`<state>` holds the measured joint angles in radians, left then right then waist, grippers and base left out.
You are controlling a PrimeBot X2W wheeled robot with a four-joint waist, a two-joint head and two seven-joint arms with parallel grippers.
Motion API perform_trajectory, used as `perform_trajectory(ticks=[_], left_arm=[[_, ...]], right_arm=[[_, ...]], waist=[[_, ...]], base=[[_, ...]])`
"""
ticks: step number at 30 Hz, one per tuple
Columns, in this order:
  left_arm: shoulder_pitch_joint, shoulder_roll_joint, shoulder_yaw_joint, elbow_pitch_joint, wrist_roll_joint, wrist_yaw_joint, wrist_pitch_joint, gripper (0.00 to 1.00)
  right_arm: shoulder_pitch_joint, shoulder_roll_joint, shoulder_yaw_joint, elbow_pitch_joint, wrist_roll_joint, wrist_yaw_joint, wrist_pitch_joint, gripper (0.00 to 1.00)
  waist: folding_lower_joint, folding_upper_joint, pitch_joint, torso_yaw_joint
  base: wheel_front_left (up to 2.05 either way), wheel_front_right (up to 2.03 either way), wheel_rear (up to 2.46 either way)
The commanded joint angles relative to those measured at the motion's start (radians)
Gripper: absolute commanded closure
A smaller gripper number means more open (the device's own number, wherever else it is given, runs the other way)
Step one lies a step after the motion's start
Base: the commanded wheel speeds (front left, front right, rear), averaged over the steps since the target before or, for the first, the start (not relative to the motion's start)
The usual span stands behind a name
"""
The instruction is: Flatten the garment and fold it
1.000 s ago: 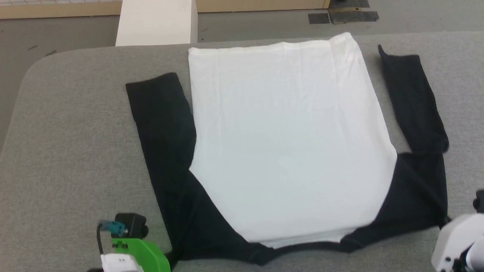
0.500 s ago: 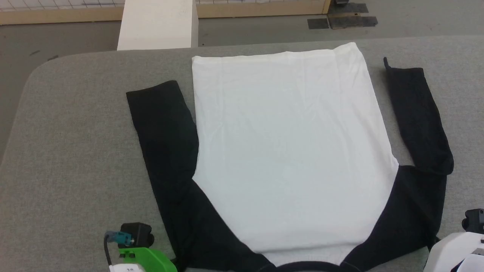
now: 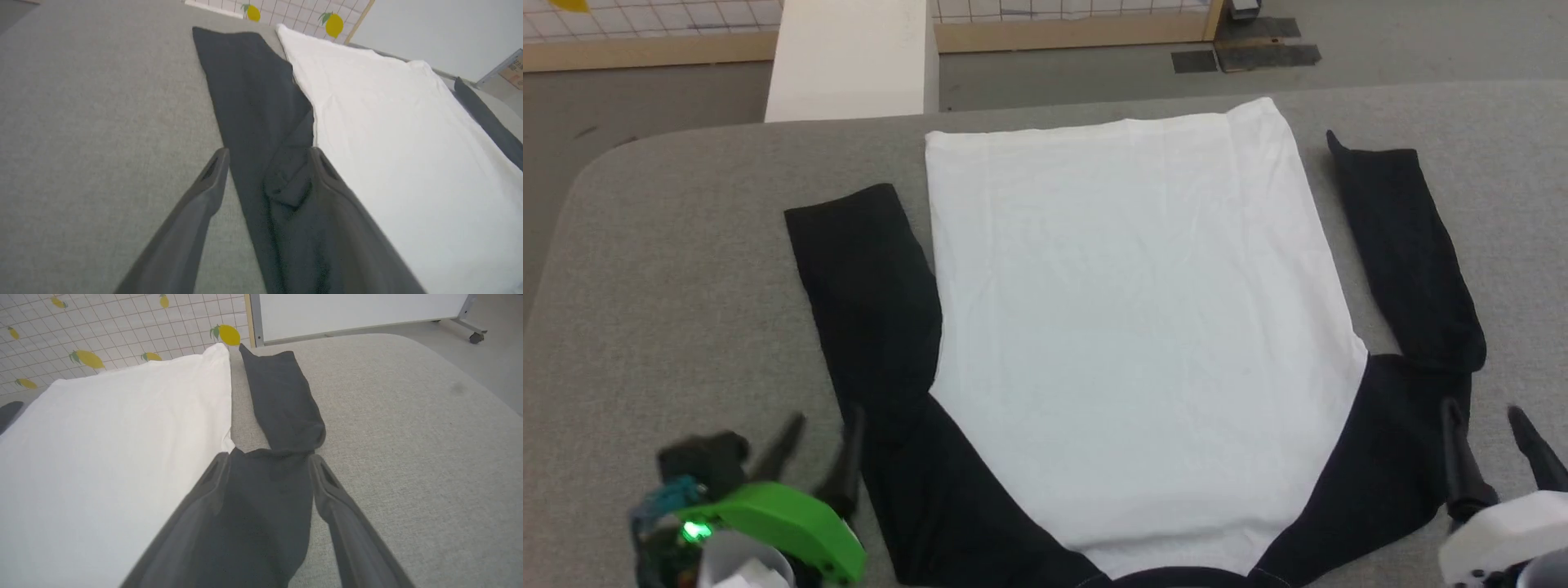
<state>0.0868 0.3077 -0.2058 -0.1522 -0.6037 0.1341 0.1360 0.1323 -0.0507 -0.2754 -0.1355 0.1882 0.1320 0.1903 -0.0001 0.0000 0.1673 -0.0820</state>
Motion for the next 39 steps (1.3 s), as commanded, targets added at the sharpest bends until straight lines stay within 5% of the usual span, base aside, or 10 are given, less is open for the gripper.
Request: perform_trajectory(ticks=[1,8,13,20,27,38,39], left_arm=[[-0.05,0.005,0.02,0.009,0.019,0.002,-0.041,0.0],[-0.301,0.113,0.04,0.166,0.094,-0.068,-0.066,0.0],[-0.564,0.216,0.06,0.32,0.08,-0.125,0.074,0.0],[-0.764,0.291,0.062,0.439,0.059,-0.142,0.259,0.0],[-0.832,0.325,0.055,0.499,0.039,-0.11,0.432,0.0],[-0.811,0.342,0.048,0.5,0.019,0.005,0.664,0.0],[-0.806,0.342,0.047,0.497,0.017,0.01,0.678,0.21]], right_arm=[[-0.015,0.0,0.023,-0.009,-0.009,-0.001,-0.047,0.0],[-0.084,-0.011,0.077,0.008,-0.057,-0.001,-0.198,0.0],[-0.172,-0.02,0.118,0.005,-0.08,-0.001,-0.251,0.0],[-0.249,-0.03,0.181,-0.019,-0.097,-0.001,-0.311,0.0],[-0.298,-0.04,0.252,-0.033,-0.097,-0.001,-0.322,0.0],[-0.324,-0.04,0.335,-0.037,-0.078,-0.001,-0.307,0.0],[-0.325,-0.039,0.34,-0.036,-0.075,-0.001,-0.306,0.0]], waist=[[0.0001,0.0,0.019,-0.015],[0.0001,0.0,0.111,-0.041],[0.0001,0.0,0.208,-0.078],[0.0001,0.0,0.291,-0.131],[0.0001,0.0,0.336,-0.171],[0.0001,0.0,0.357,-0.2],[0.0001,0.0,0.357,-0.201]], base=[[0.0,0.0,0.0],[0.0,0.0,0.0],[0.0,0.0,0.0],[0.0,0.0,0.0],[0.0,0.0,0.0],[0.0,0.0,0.0],[0.0,0.0,0.0]])
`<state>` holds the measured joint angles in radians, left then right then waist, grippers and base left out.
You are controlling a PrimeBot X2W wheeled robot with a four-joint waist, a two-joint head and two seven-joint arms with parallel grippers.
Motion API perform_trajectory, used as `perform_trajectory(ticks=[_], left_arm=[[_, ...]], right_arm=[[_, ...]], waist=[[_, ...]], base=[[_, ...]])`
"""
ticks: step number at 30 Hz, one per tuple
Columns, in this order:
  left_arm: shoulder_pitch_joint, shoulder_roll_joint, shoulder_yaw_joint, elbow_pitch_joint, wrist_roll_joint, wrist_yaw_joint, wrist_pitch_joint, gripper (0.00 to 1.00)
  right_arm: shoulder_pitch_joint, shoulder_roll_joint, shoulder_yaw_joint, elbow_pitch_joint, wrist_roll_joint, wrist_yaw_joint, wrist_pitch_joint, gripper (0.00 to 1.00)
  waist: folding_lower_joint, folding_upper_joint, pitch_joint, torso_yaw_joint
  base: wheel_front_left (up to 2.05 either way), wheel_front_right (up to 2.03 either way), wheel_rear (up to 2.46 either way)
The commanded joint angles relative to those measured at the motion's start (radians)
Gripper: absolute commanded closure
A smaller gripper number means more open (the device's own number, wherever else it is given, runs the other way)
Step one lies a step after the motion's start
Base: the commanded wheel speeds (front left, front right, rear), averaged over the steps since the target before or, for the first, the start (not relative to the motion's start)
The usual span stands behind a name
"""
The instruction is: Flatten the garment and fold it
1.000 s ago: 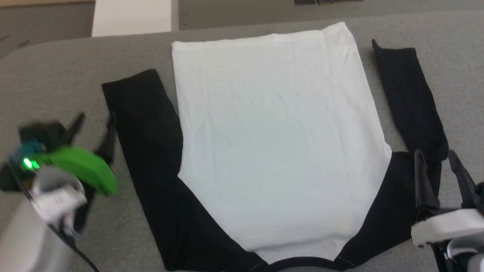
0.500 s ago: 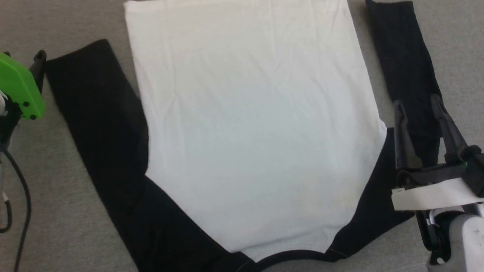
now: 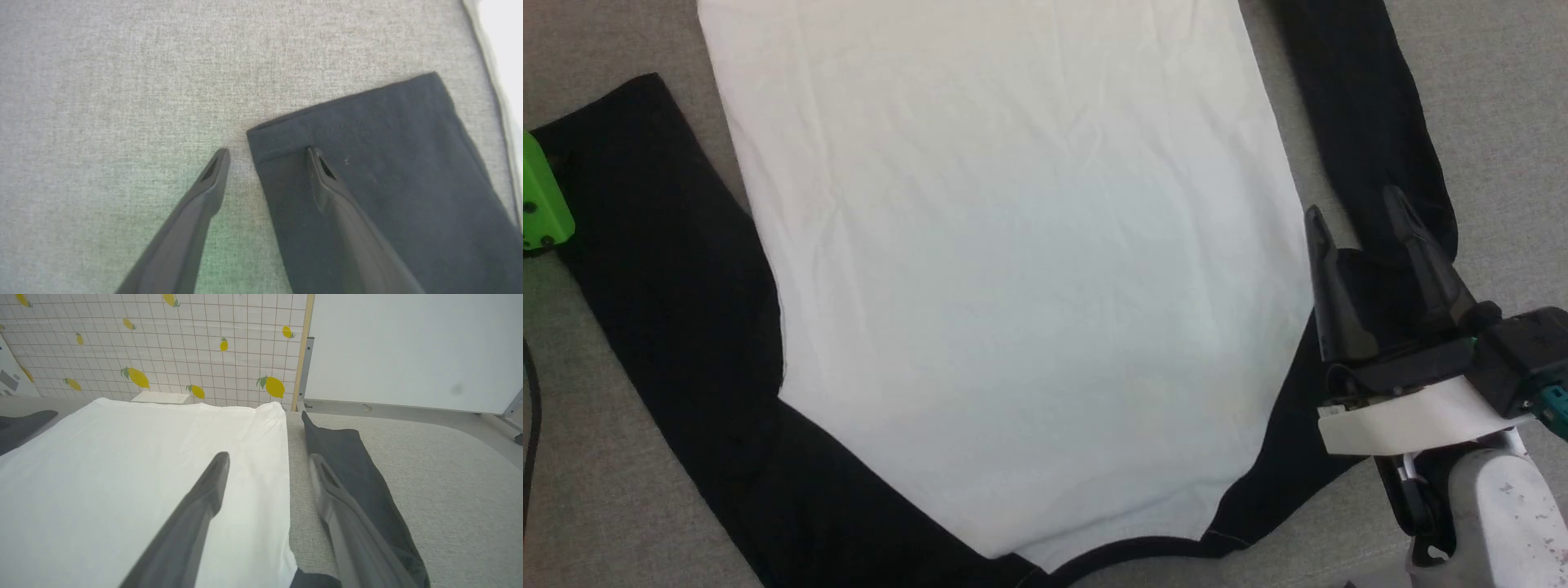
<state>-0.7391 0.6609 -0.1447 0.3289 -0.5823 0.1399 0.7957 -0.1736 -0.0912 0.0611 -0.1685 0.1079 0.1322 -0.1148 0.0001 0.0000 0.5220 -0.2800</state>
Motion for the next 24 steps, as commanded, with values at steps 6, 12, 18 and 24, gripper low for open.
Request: perform_trajectory(ticks=[6,12,18,24], left_arm=[[0.055,-0.022,-0.003,-0.031,-0.025,0.014,0.003,1.0],[0.118,-0.034,0.033,-0.063,-0.018,0.015,-0.152,1.0],[0.222,-0.019,0.079,-0.144,-0.008,0.037,-0.256,1.0],[0.379,0.021,0.153,-0.265,-0.016,0.079,-0.286,1.0]], right_arm=[[-0.02,0.005,0.024,0.024,0.013,-0.002,0.001,0.0],[0.004,0.006,-0.001,0.04,0.016,-0.002,0.01,0.0],[0.052,0.005,-0.038,0.035,0.015,-0.002,0.035,0.0],[0.108,0.008,-0.071,0.01,0.011,-0.002,0.068,0.0]], waist=[[-0.0001,0.0,-0.024,0.002],[-0.0001,0.0,-0.108,0.035],[-0.0001,0.0,-0.207,0.086],[-0.0001,0.0,-0.288,0.133]], base=[[0.0,0.0,0.0],[0.0,0.0,0.0],[0.0,0.0,0.0],[0.0,0.0,0.0]])
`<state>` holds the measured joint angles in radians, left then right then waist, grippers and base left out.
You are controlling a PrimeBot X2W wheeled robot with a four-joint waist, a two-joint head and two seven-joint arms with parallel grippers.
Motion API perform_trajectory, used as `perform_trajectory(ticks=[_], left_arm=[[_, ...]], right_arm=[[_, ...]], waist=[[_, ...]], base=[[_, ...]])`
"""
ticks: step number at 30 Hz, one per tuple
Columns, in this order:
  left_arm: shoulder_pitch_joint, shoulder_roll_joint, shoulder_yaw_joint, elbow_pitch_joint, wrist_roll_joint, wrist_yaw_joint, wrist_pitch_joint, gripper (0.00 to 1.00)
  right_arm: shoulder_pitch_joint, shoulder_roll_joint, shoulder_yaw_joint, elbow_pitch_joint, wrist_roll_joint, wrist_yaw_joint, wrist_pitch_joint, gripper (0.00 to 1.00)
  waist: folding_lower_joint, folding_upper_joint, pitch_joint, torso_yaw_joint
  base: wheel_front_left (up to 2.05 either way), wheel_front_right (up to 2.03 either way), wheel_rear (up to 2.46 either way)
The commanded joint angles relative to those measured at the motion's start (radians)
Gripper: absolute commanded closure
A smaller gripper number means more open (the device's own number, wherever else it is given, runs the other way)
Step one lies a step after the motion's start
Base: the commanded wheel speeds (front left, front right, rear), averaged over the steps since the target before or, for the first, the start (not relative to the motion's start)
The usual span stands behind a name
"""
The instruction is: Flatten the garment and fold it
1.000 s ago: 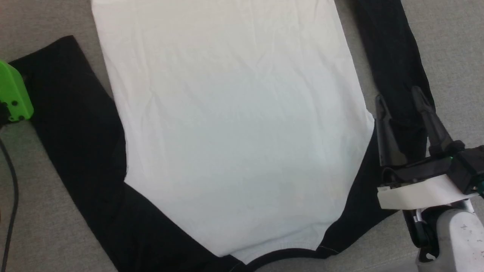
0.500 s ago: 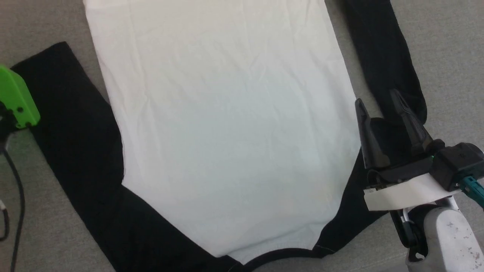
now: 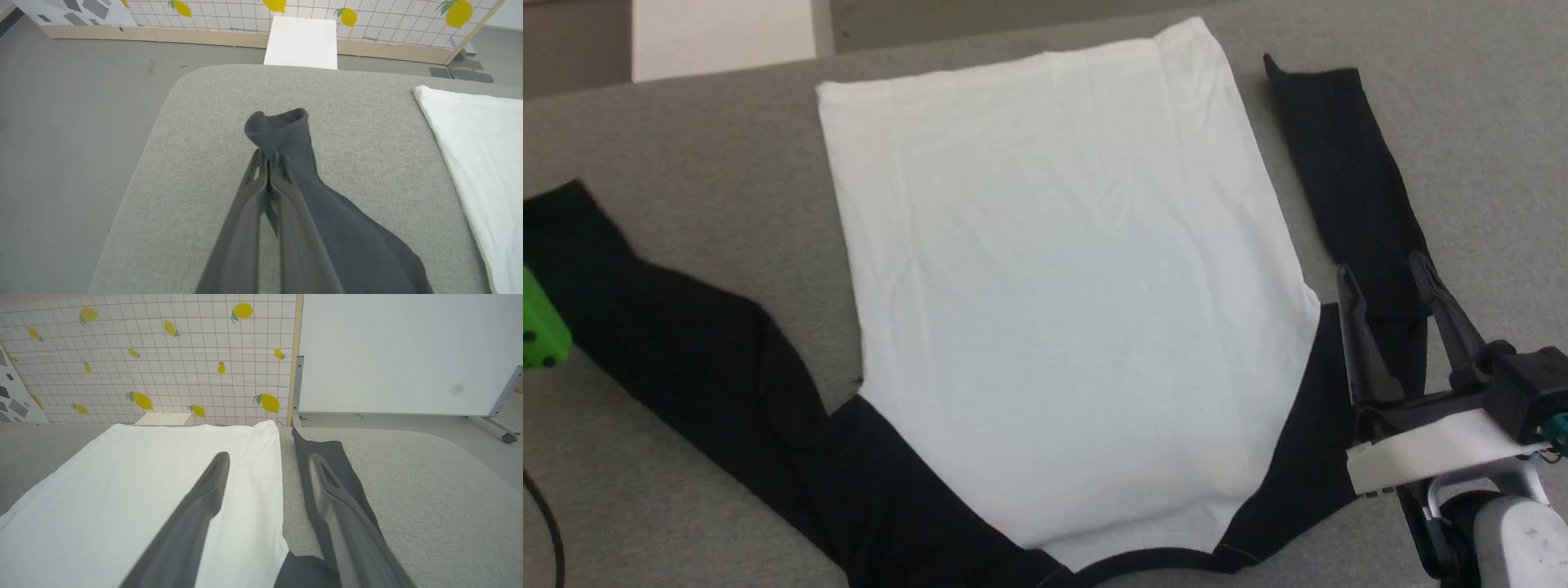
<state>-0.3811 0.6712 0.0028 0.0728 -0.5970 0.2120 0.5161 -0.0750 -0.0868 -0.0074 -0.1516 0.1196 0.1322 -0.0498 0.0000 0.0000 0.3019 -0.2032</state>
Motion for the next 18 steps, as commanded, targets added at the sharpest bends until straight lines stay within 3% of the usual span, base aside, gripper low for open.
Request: perform_trajectory(ticks=[1,12,17,18], left_arm=[[0.046,0.016,0.017,-0.028,-0.002,0.014,-0.006,1.0],[0.356,0.036,0.191,-0.336,-0.007,0.133,-0.004,1.0],[0.433,0.033,0.259,-0.45,-0.026,0.127,-0.03,1.0],[0.437,0.016,0.244,-0.542,-0.047,0.109,-0.042,1.0]], right_arm=[[0.016,0.004,-0.004,-0.011,-0.001,-0.002,0.008,0.0],[0.06,0.007,-0.008,-0.052,0.003,-0.002,0.045,0.0],[0.071,0.004,-0.012,-0.065,0.005,-0.002,0.054,0.0],[0.079,0.004,-0.019,-0.068,0.007,-0.002,0.058,0.0]], waist=[[0.0,0.0,-0.076,0.062],[0.0,0.0,-0.128,0.099],[0.0,0.0,-0.13,0.113],[0.0,0.0,-0.131,0.121]], base=[[0.0,0.0,0.0],[0.0,0.0,0.0],[0.0,0.0,0.0],[0.0,0.0,0.0]])
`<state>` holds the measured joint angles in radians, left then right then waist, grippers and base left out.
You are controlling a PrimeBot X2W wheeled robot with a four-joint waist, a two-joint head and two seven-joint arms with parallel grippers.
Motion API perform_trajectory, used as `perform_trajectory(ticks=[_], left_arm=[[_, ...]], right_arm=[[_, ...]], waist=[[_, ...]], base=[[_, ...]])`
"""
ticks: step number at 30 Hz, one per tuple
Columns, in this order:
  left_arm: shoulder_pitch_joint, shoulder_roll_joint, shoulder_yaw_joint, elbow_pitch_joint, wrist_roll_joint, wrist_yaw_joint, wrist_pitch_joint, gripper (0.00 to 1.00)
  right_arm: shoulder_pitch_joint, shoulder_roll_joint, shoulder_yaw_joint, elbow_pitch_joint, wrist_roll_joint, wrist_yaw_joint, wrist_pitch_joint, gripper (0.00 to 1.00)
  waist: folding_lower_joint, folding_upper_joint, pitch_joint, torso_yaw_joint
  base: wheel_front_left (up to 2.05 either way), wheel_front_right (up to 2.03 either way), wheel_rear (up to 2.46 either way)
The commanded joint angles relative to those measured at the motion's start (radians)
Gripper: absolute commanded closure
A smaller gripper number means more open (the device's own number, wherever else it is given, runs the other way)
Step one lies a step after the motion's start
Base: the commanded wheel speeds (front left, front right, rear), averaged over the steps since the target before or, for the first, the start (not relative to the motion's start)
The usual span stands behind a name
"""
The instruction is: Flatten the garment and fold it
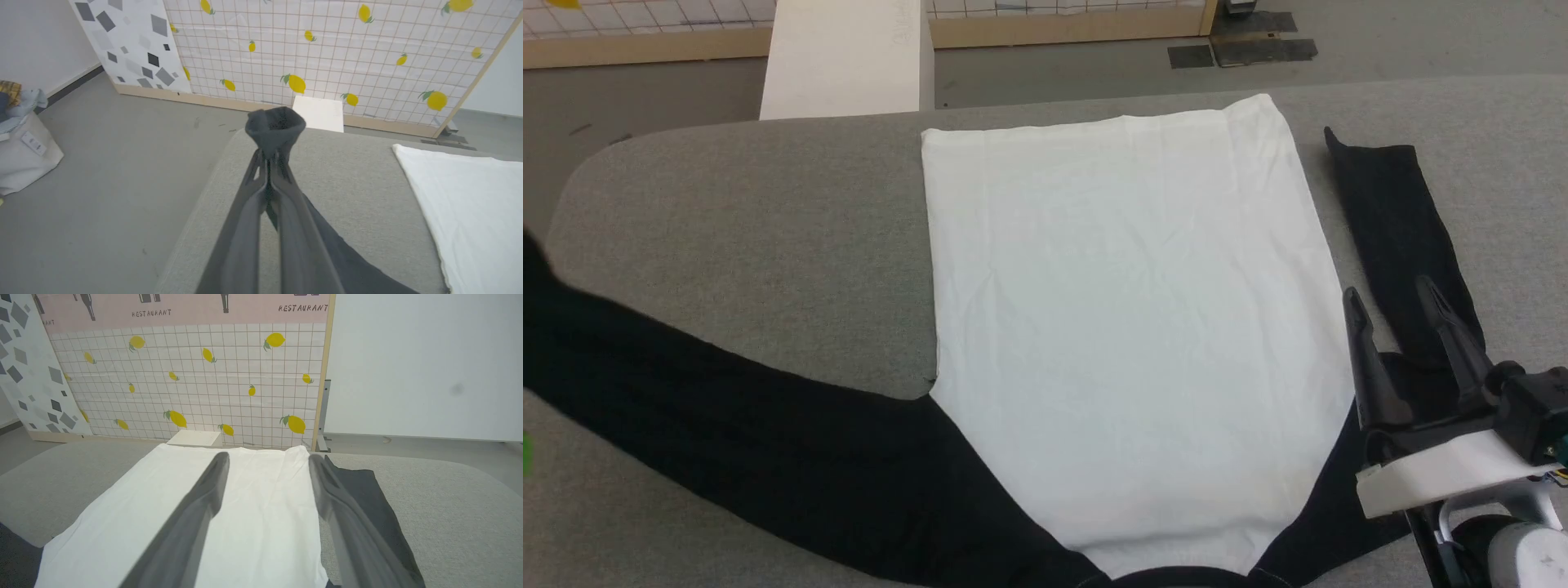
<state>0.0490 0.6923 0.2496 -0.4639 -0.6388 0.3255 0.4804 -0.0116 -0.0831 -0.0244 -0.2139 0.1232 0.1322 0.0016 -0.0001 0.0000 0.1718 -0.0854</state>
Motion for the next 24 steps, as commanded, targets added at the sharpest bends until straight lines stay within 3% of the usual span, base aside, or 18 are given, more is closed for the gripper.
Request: perform_trajectory(ticks=[1,7,12,19,24], left_arm=[[0.002,-0.008,-0.015,-0.029,-0.008,-0.011,-0.008,1.0],[-0.095,-0.06,-0.198,-0.152,-0.007,-0.05,-0.017,1.0],[-0.252,-0.176,-0.448,-0.153,0.032,-0.076,-0.012,1.0],[-0.478,-0.421,-0.763,0.075,0.063,-0.158,-0.023,1.0],[-0.583,-0.557,-0.897,0.285,0.082,-0.221,-0.051,1.0]], right_arm=[[0.019,0.001,-0.005,-0.007,0.004,-0.002,0.008,0.0],[0.037,0.004,-0.028,-0.011,0.007,-0.002,0.013,0.0],[0.048,0.006,-0.038,-0.018,0.006,-0.002,0.02,0.0],[0.042,0.007,-0.032,-0.031,0.007,-0.002,0.028,0.0],[0.034,0.01,-0.024,-0.027,0.013,-0.002,0.026,0.0]], waist=[[0.0001,0.0,-0.002,0.004],[0.0001,0.0,-0.013,0.008],[0.0001,0.0,-0.024,0.004],[0.0001,0.0,-0.009,-0.013],[0.0001,0.0,0.01,-0.04]], base=[[0.0,0.0,0.0],[0.0,0.0,0.0],[0.0,0.0,0.0],[0.0,0.0,0.0],[0.0,0.0,0.0]])
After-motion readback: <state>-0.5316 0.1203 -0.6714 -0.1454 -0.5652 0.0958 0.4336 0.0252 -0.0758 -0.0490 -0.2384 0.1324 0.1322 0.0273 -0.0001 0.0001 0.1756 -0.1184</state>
